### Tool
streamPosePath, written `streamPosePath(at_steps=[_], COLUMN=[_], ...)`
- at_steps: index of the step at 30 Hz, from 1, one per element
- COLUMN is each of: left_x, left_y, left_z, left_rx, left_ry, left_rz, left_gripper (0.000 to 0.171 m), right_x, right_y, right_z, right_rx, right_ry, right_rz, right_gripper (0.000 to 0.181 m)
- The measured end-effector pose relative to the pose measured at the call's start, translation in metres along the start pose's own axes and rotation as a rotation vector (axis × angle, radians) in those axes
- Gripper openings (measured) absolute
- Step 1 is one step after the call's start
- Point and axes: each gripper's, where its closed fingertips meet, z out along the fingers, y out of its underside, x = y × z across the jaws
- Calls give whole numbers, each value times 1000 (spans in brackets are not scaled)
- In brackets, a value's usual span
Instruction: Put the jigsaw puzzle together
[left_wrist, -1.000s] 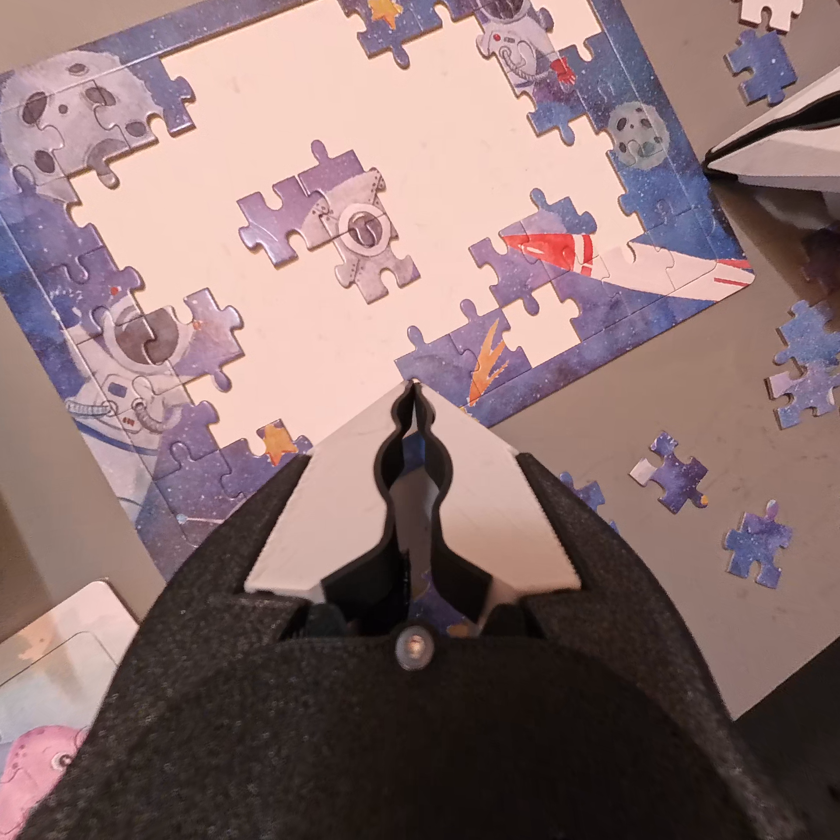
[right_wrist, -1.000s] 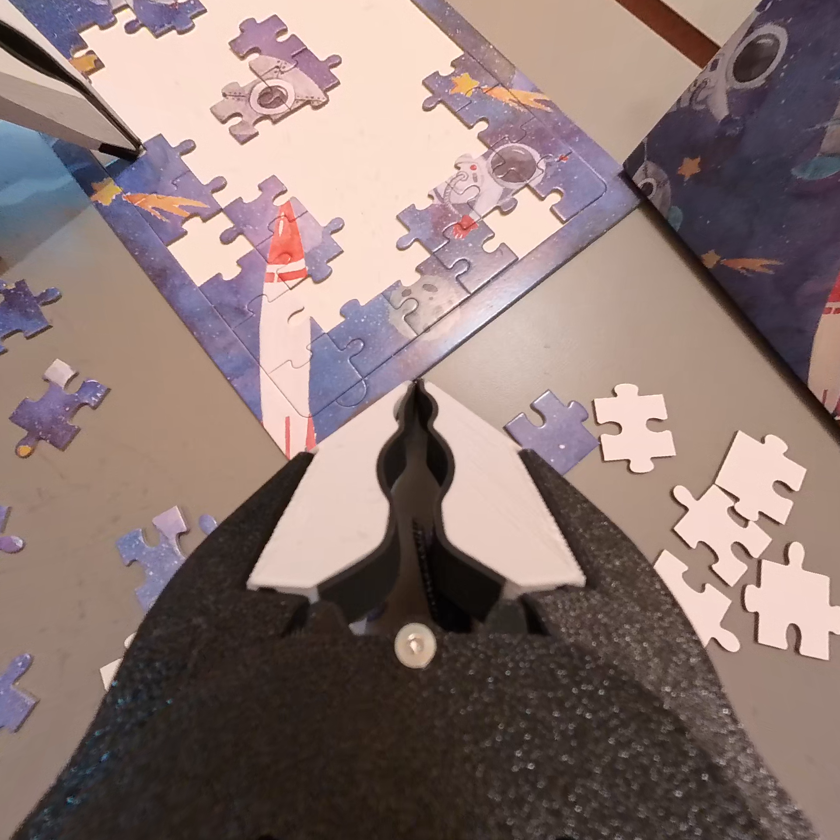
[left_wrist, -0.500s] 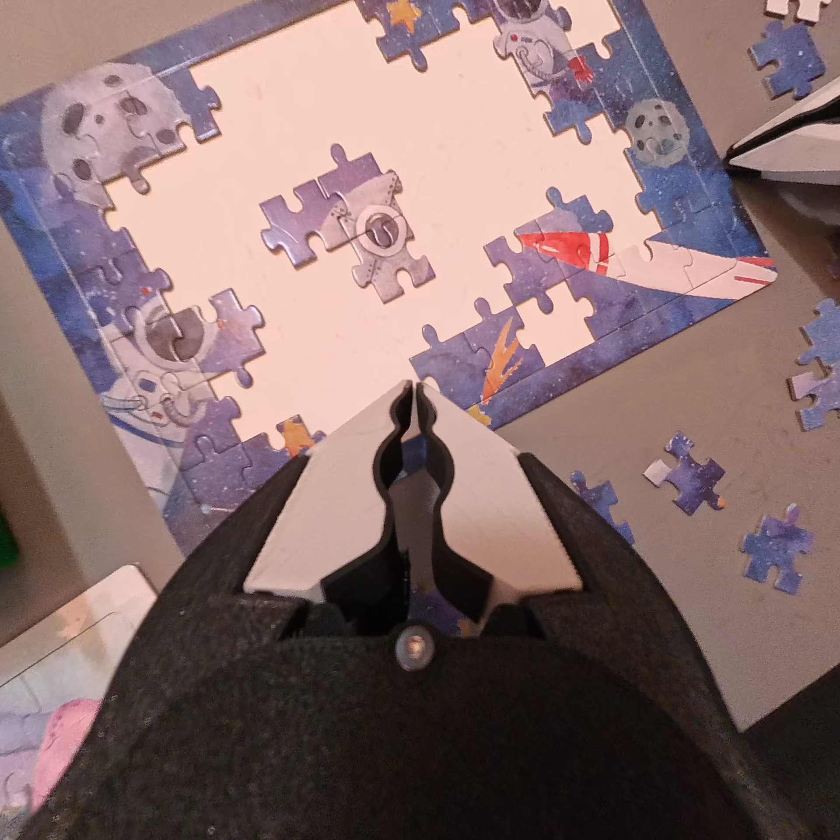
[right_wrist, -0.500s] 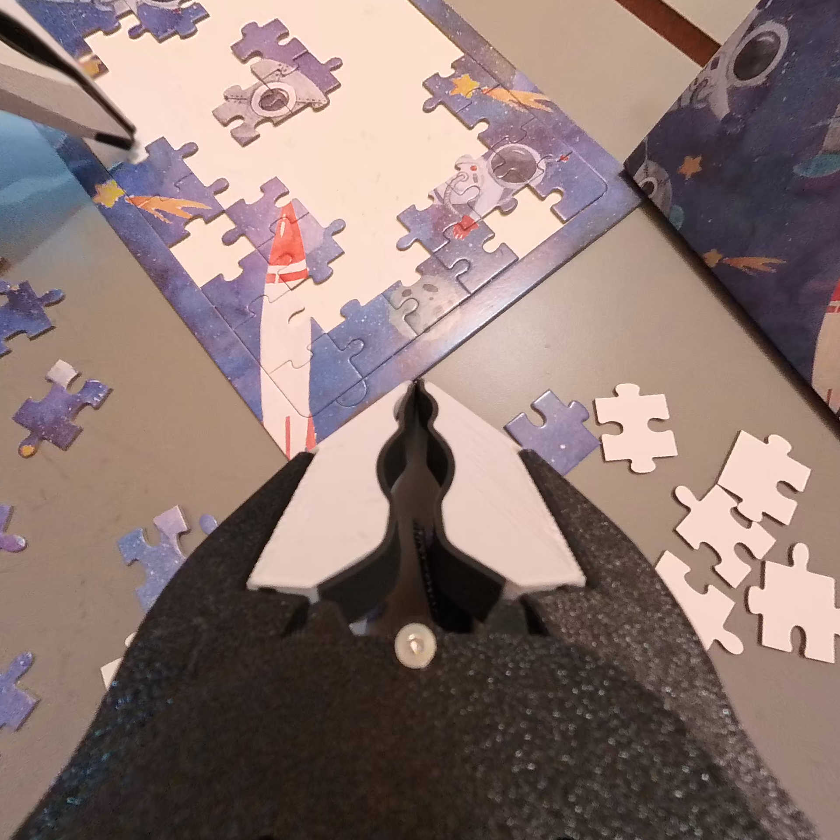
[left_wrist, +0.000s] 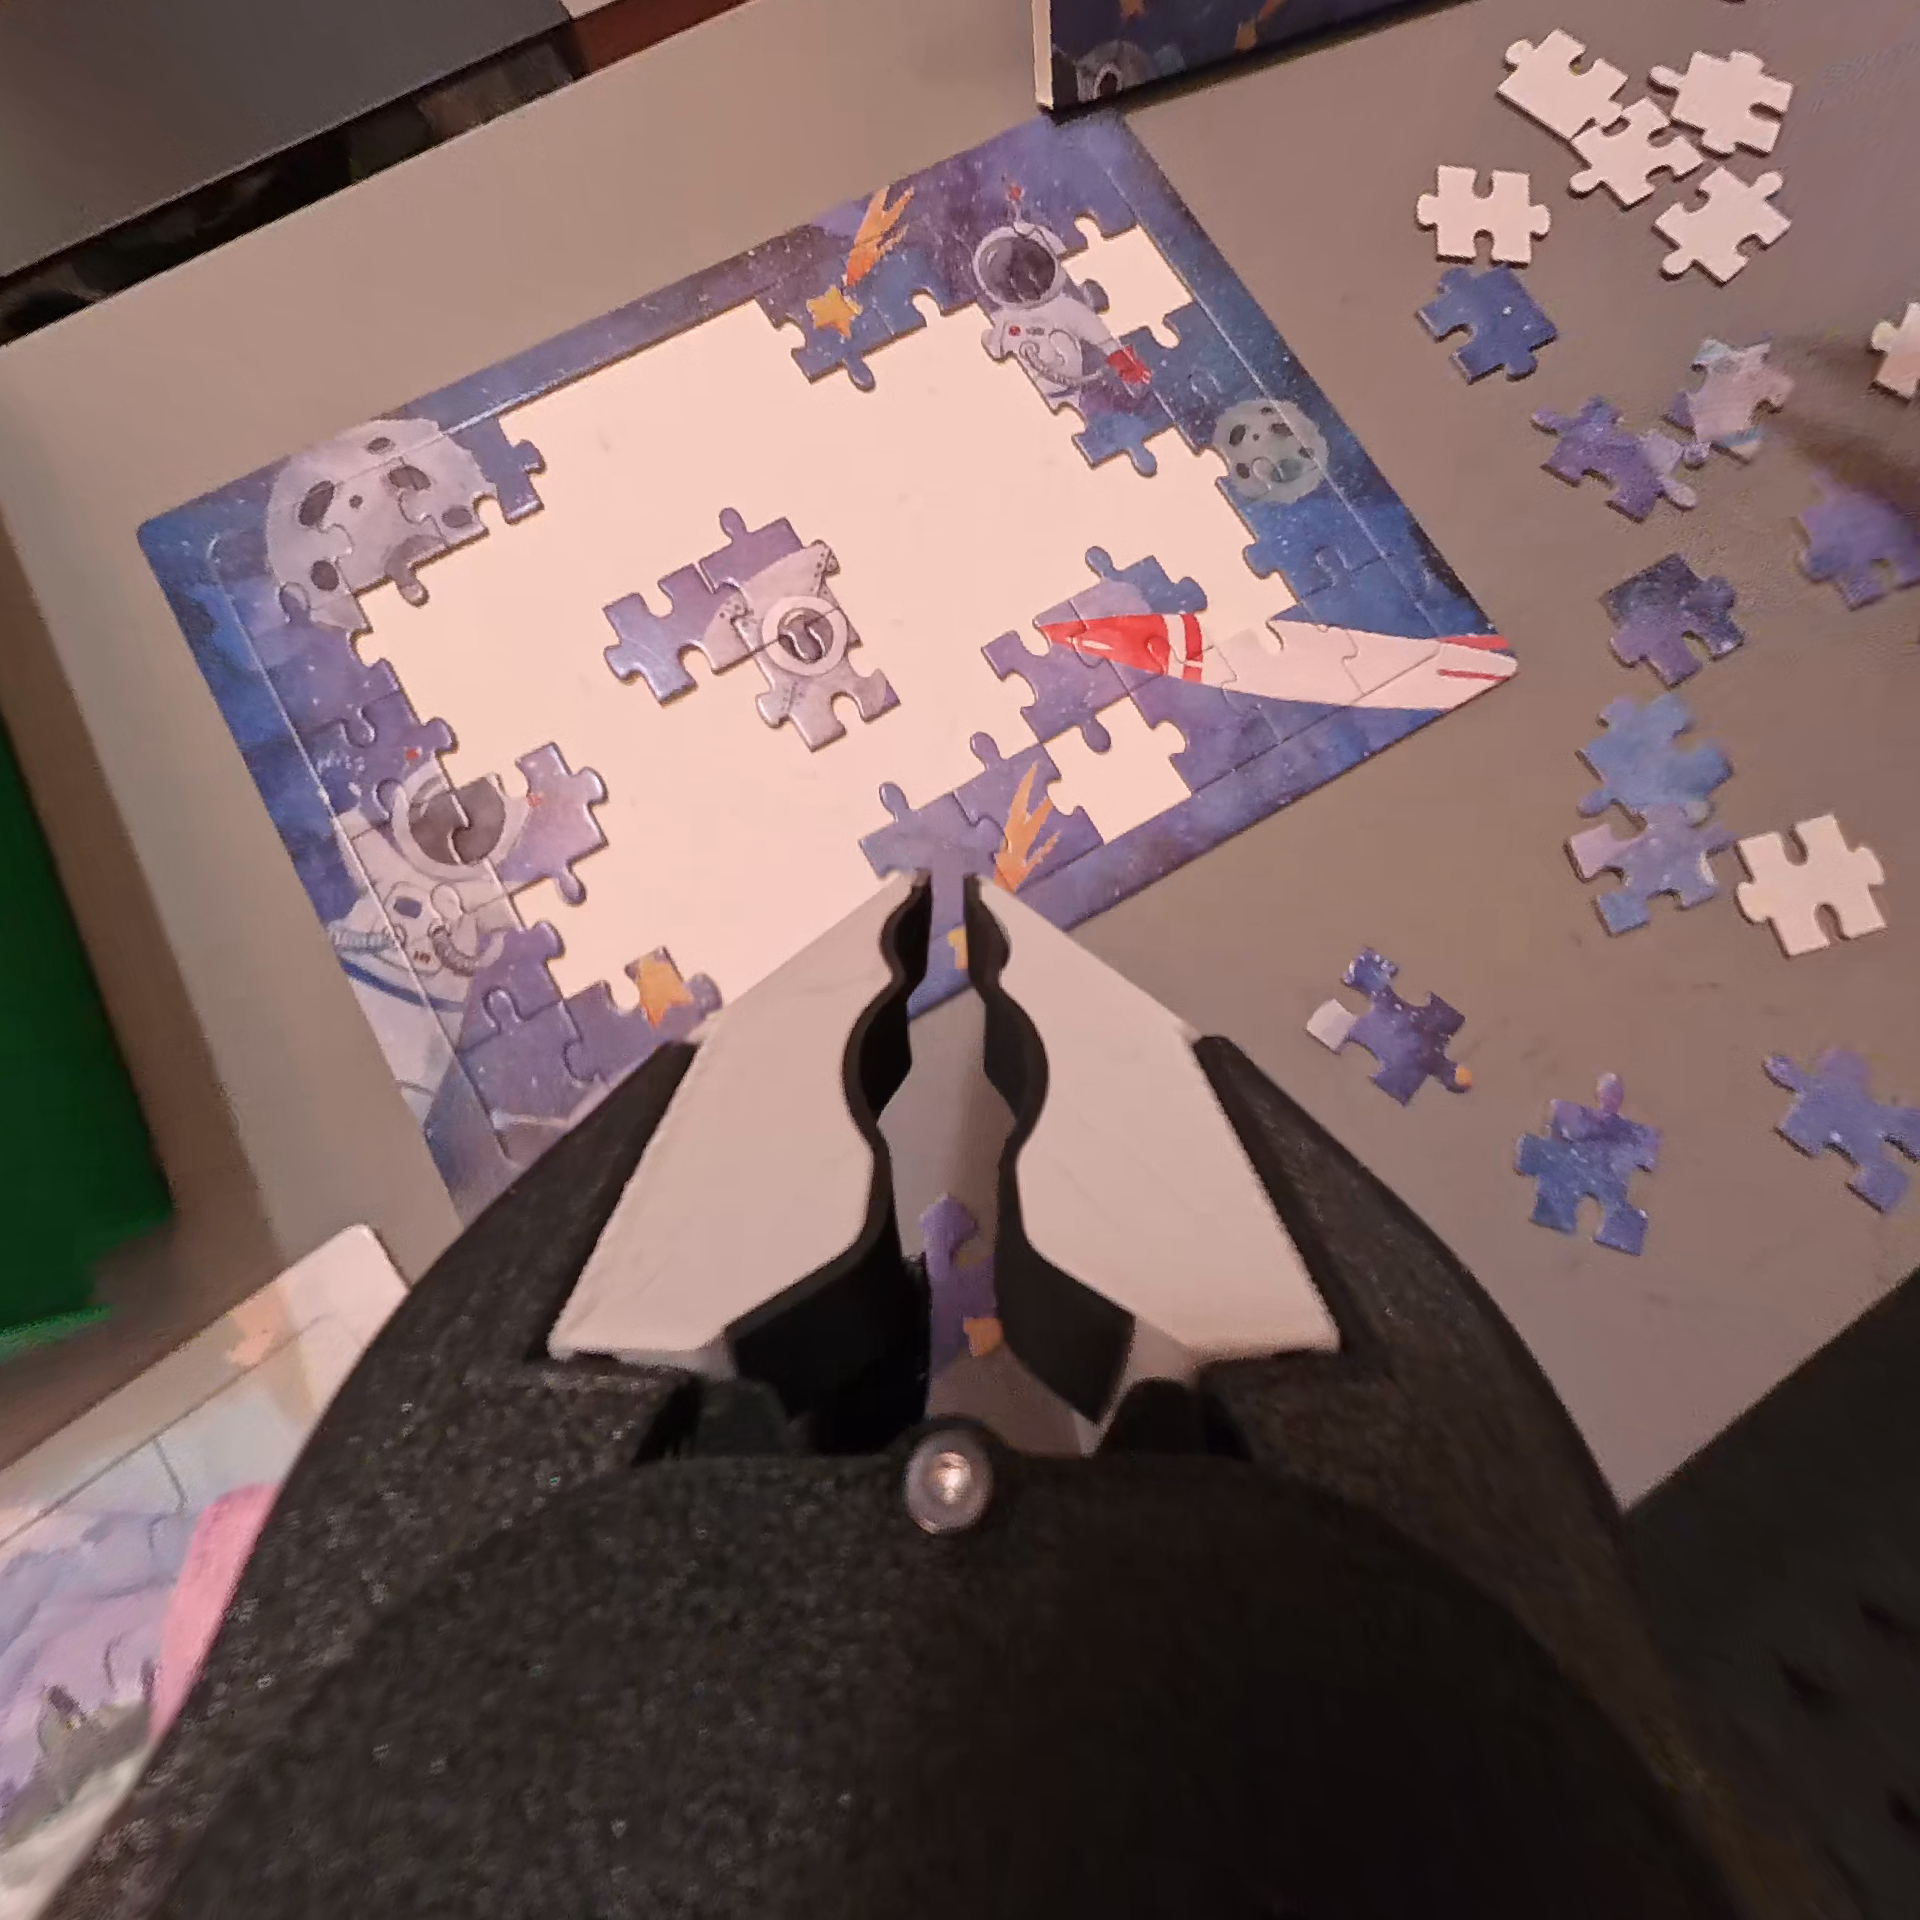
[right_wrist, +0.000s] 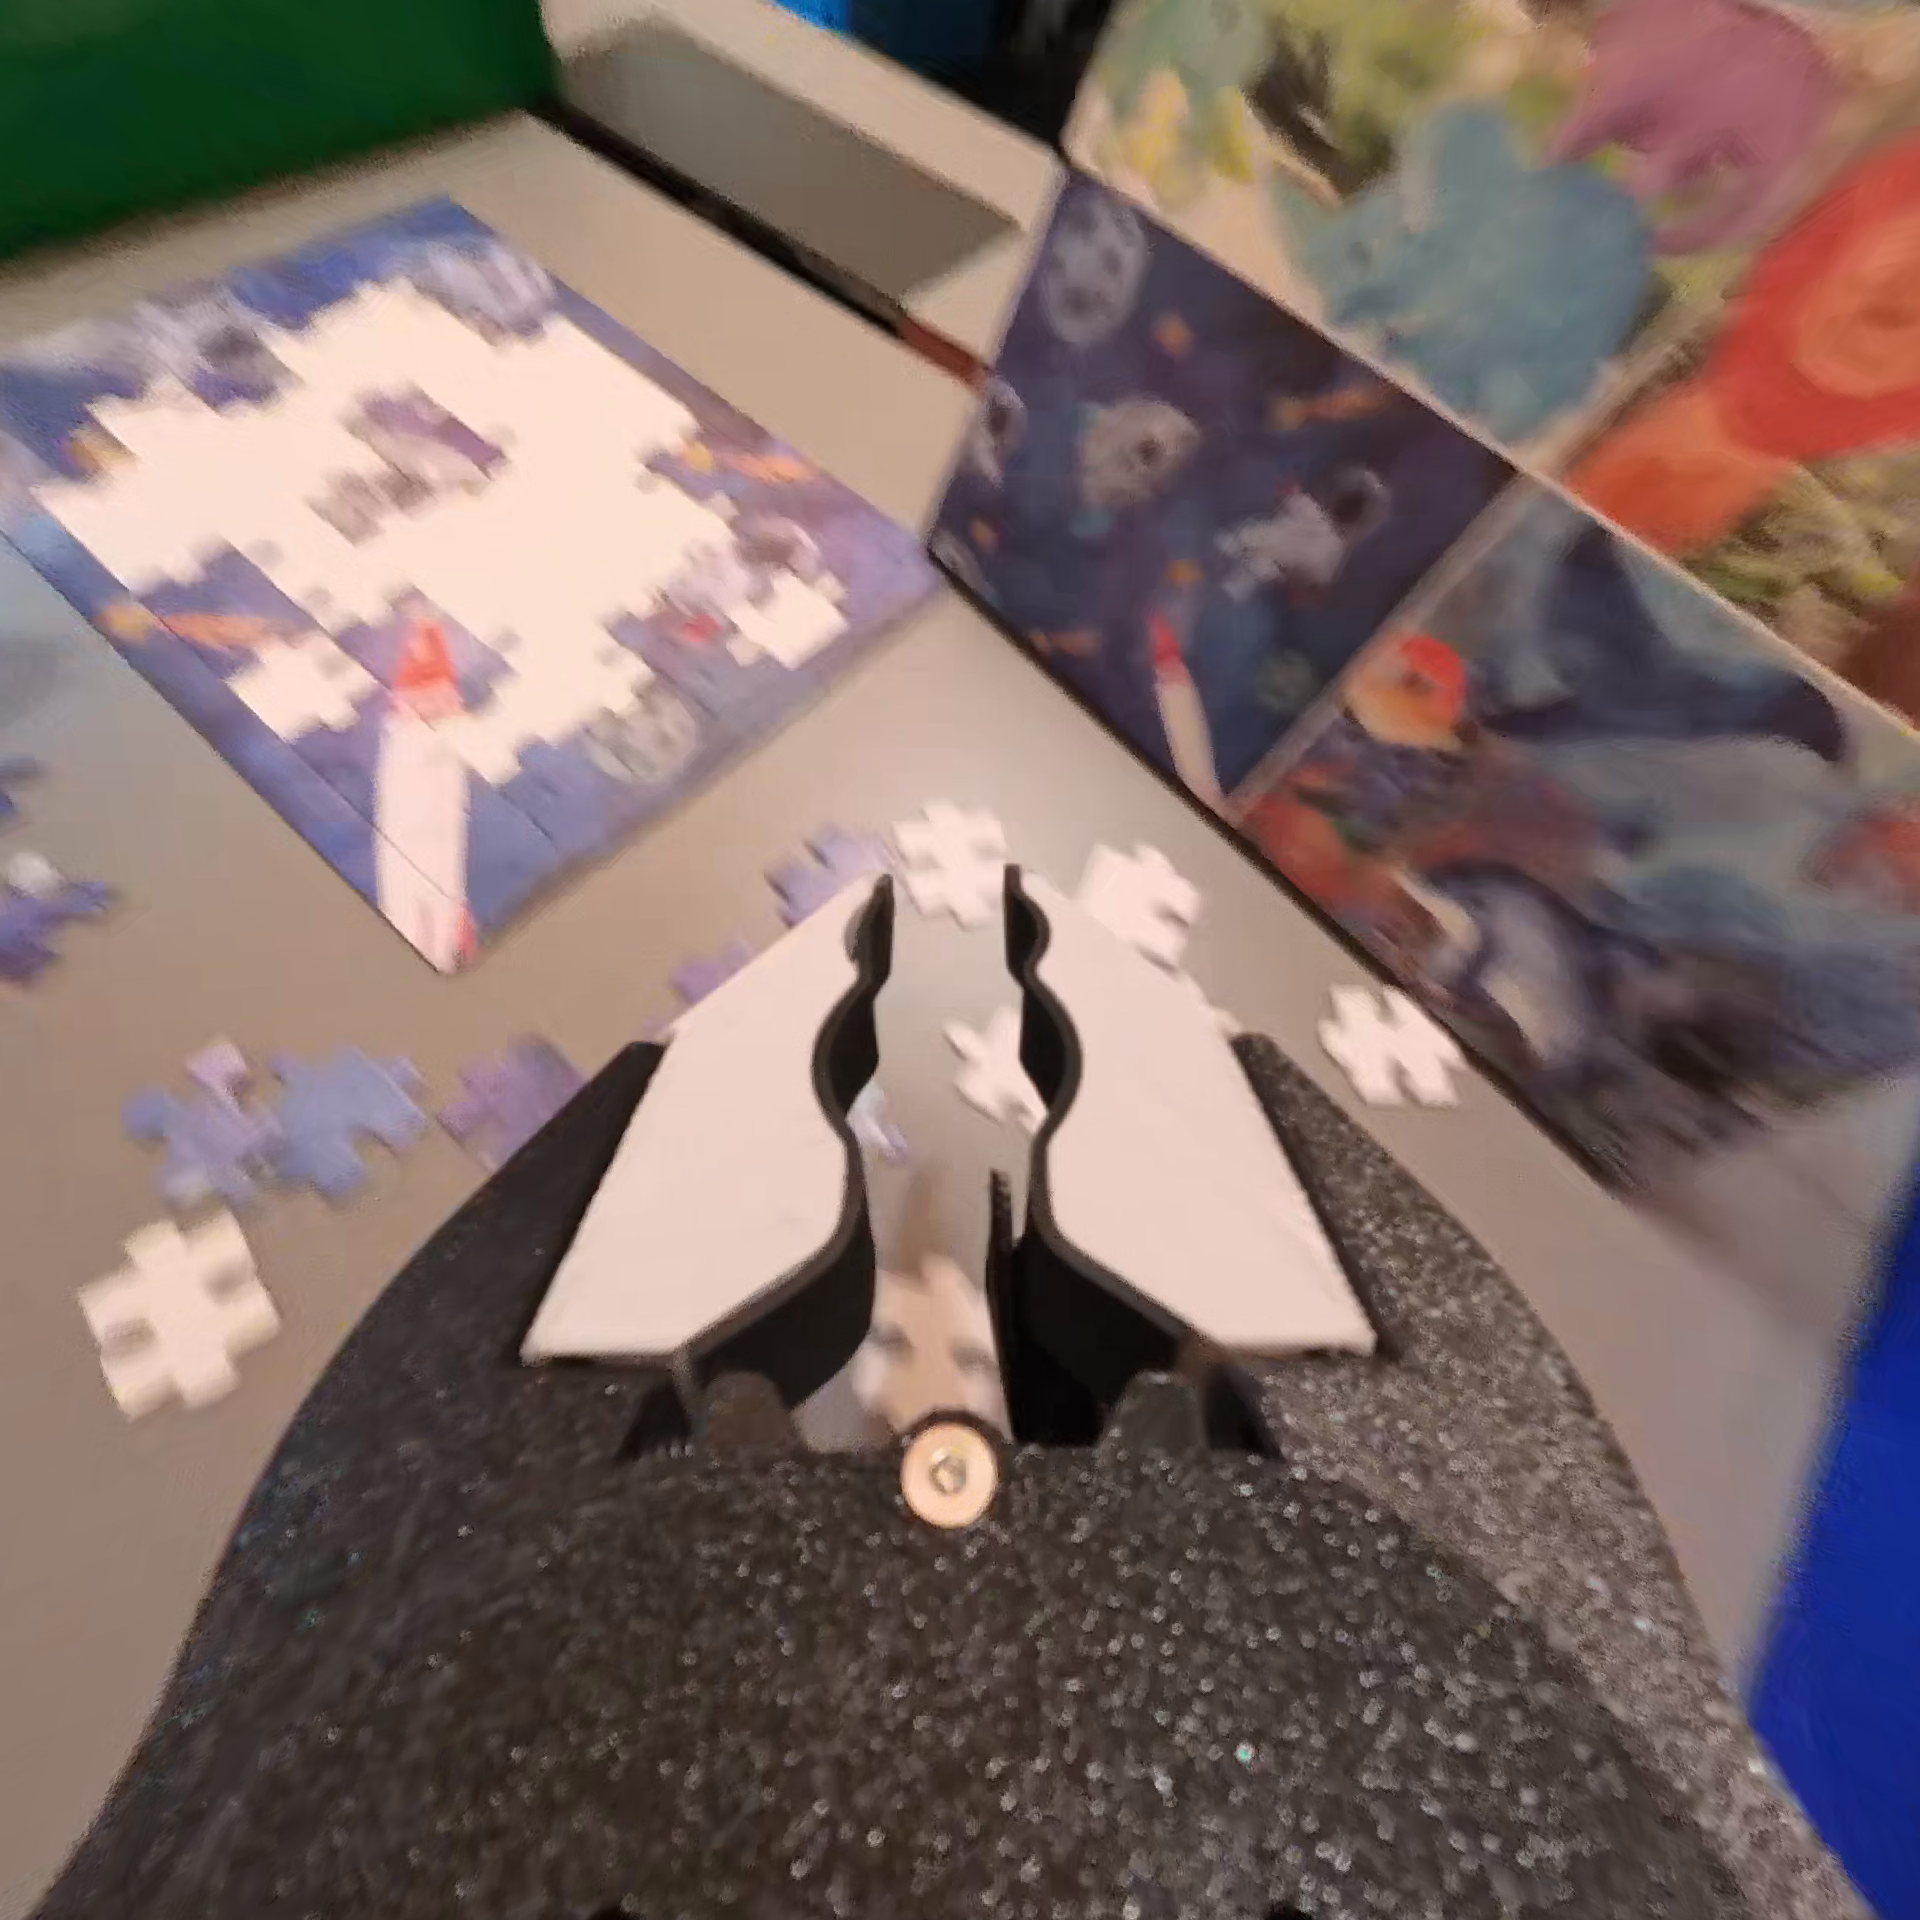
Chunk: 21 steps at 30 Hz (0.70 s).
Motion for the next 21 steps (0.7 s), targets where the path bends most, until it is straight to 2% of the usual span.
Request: streamPosePath(at_steps=[4,8,11,14,18,21], left_x=[0,4,8,12,18,18], left_y=[19,34,38,36,32,33], left_z=[-10,-13,-15,-17,-23,-26], left_rx=[-7,-5,18,38,54,55], left_ry=[-22,-22,-13,-2,14,2], left_rz=[-12,-66,-102,-112,-84,-56], left_gripper=[7,8,8,8,9,9], right_x=[41,26,21,23,31,33], right_y=[62,108,139,152,150,148], right_z=[-49,-87,-103,-107,-102,-91], right_rx=[-168,-256,-327,-338,-295,-295], right_ry=[54,-83,-58,-4,26,29], right_rz=[-32,73,38,39,141,166], right_gripper=[22,37,38,43,62,64])
